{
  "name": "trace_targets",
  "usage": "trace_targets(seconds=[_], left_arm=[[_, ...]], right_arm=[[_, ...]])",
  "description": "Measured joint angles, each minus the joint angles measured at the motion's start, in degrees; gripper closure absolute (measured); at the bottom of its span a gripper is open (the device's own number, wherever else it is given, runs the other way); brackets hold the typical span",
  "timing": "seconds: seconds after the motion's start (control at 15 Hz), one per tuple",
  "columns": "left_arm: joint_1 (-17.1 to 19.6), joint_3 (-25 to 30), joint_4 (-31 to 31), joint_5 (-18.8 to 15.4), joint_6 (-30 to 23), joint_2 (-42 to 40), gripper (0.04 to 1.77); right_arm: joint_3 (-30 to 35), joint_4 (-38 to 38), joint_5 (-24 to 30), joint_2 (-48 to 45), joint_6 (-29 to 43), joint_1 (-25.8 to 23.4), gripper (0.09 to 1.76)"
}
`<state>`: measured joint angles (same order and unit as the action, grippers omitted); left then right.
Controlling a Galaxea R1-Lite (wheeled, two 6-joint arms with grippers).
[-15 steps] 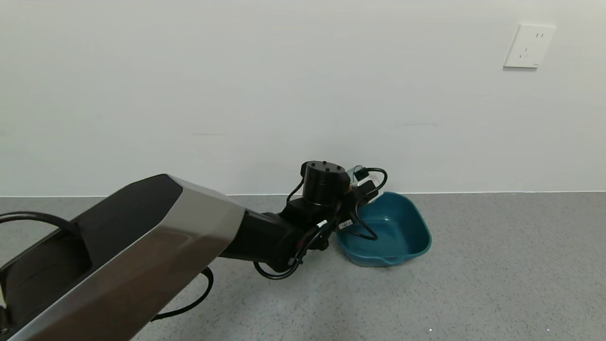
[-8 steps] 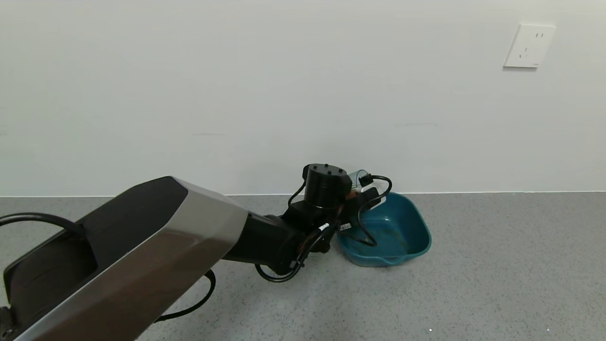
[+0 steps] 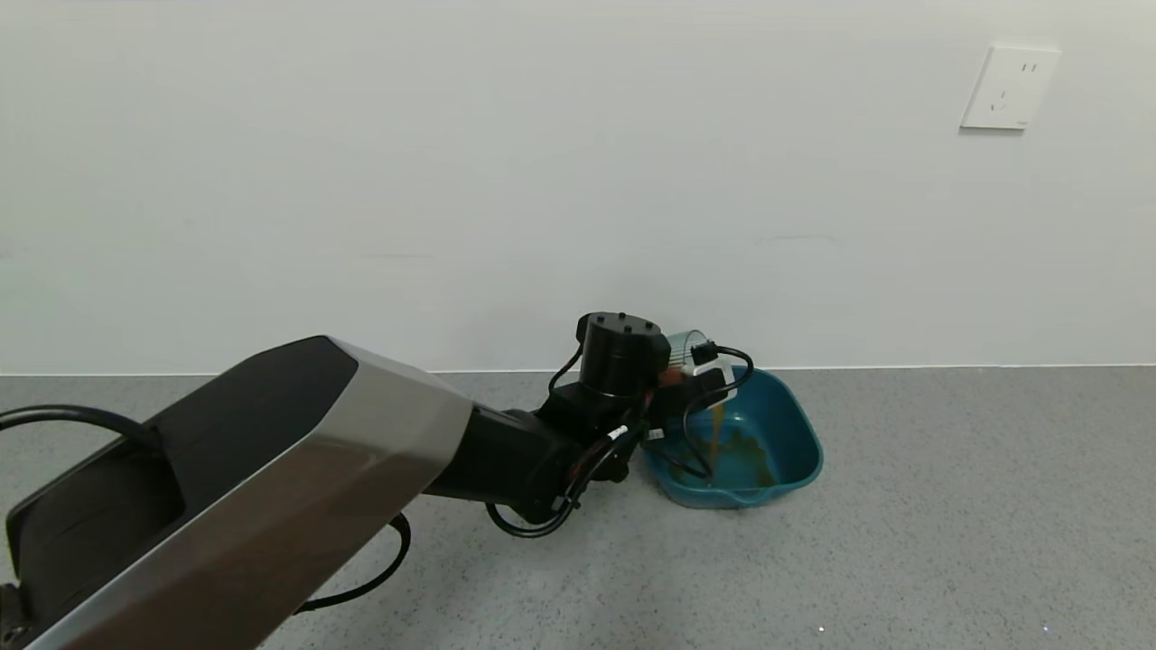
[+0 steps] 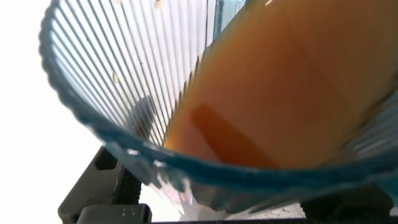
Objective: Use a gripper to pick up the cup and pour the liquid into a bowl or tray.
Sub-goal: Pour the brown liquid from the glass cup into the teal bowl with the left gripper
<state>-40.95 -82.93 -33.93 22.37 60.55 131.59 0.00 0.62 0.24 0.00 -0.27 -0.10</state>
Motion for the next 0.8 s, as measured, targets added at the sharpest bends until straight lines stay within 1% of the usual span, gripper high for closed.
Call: trace_targets(seconds=[0.6,0.8], left_arm=[[0.4,-0.4,0.3,0.0,8.3,0.0,0.48],[0.4,-0.7,0.3,0.7,10.7,0.1,0.48]], right_arm=[[0.0,0.0,0.0,0.0,0.0,0.0,0.14],[0.0,0.0,0.0,0.0,0.0,0.0,0.14]])
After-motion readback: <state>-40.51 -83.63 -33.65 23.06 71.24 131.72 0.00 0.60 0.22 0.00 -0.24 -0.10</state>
